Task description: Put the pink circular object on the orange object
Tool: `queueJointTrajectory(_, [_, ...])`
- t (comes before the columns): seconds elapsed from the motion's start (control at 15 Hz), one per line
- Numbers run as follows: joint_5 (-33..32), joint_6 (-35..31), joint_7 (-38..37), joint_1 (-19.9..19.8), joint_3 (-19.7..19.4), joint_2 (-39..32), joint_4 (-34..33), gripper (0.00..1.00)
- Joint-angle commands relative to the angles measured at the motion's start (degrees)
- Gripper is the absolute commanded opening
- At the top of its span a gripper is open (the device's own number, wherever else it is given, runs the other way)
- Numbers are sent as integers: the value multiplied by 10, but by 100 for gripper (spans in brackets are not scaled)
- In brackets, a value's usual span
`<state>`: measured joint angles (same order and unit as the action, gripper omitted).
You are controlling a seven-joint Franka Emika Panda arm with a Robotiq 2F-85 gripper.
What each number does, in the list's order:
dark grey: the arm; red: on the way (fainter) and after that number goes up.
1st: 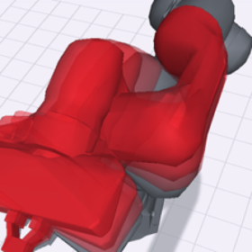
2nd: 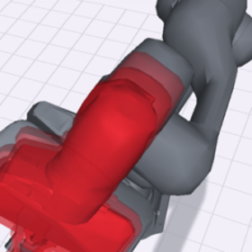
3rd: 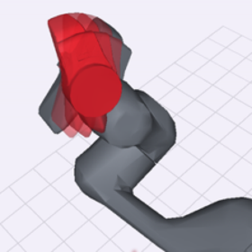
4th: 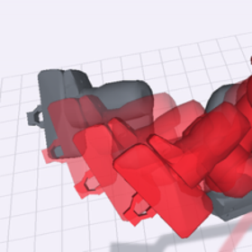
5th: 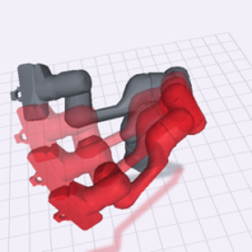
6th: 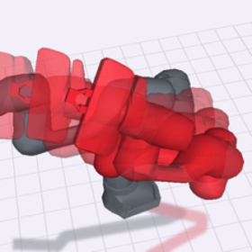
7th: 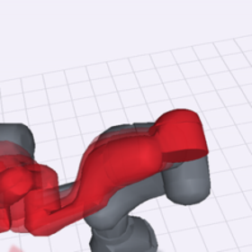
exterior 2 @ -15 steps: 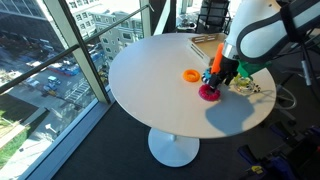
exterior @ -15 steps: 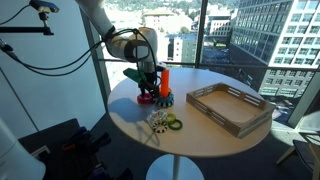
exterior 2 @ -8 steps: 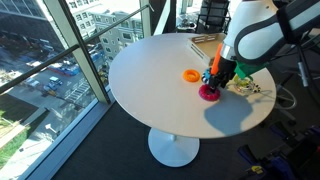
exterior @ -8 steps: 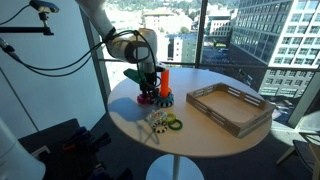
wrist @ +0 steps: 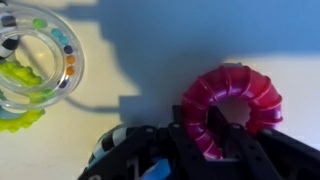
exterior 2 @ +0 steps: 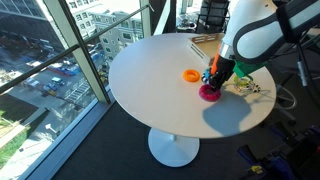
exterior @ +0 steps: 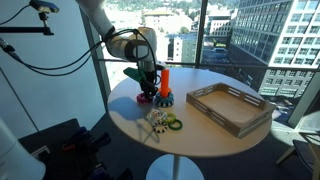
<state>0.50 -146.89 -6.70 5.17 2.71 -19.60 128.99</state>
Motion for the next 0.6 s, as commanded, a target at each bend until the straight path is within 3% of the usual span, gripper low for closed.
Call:
queueJointTrajectory(0.0, [4, 28, 5, 0, 5, 28, 0, 10])
queueJointTrajectory(0.53, [-4, 121, 9, -2, 2, 89, -22, 10])
